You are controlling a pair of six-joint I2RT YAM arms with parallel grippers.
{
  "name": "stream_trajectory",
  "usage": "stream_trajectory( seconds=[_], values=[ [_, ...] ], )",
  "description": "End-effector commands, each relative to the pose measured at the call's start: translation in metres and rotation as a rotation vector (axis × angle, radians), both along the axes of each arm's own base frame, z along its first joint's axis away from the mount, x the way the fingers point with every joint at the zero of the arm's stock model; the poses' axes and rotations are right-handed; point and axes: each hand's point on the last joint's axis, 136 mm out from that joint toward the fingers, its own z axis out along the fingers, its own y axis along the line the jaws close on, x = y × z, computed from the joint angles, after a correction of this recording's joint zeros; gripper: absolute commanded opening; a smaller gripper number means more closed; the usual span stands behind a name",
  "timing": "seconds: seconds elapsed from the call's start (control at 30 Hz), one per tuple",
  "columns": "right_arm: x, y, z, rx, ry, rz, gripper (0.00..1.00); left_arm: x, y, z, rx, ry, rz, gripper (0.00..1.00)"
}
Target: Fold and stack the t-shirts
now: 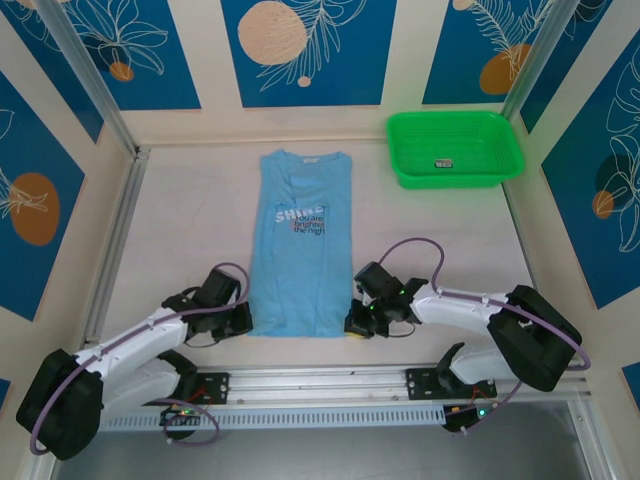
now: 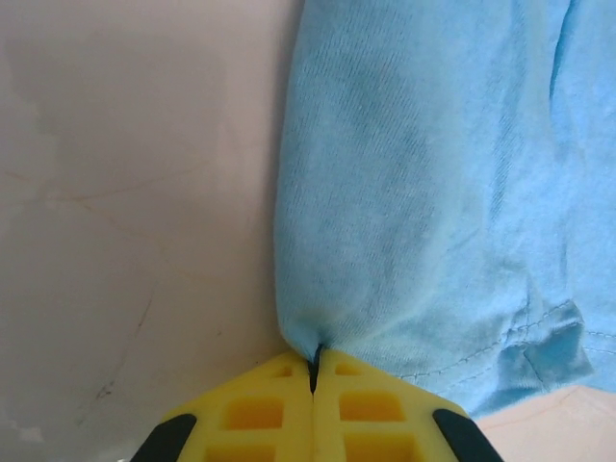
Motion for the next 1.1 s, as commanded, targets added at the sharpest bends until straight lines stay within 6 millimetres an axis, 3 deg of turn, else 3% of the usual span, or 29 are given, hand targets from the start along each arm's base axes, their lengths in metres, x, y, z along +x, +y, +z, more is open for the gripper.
stream_trajectory(
  seconds=[0.0,0.3,0.5,0.6,0.77,0.93,1.07],
  values=[
    [-0.001,-0.004,0.004,-0.038,-0.011,0.025,0.03,-0.006,-0.004,0.001,-0.004,0.026,-0.046,0.0],
    [-0.022,-0.032,0.004,-0.121,-0.01,0.036,0.0,-0.044,-0.016,0.007,0.006,0.066,-0.168,0.0],
    [-0.014,-0.024,0.019,-0.06,-0.039,0.013,0.0,-0.031,-0.021,0.033,-0.029,-0.018,-0.139,0.0],
    [0.009,-0.017,0.042,-0.01,-0.105,-0.022,0.0,-0.01,-0.022,0.056,-0.01,-0.09,-0.116,0.0],
    [0.065,-0.014,0.082,0.049,-0.204,-0.095,0.0,0.043,-0.031,0.087,-0.017,-0.158,-0.07,0.0],
    [0.123,-0.014,0.1,0.11,-0.207,-0.16,0.0,0.103,-0.032,0.101,-0.045,-0.163,0.01,0.0],
    [0.169,-0.013,0.102,0.118,-0.196,-0.189,0.0,0.15,-0.027,0.109,-0.045,-0.176,0.078,0.0]
  ],
)
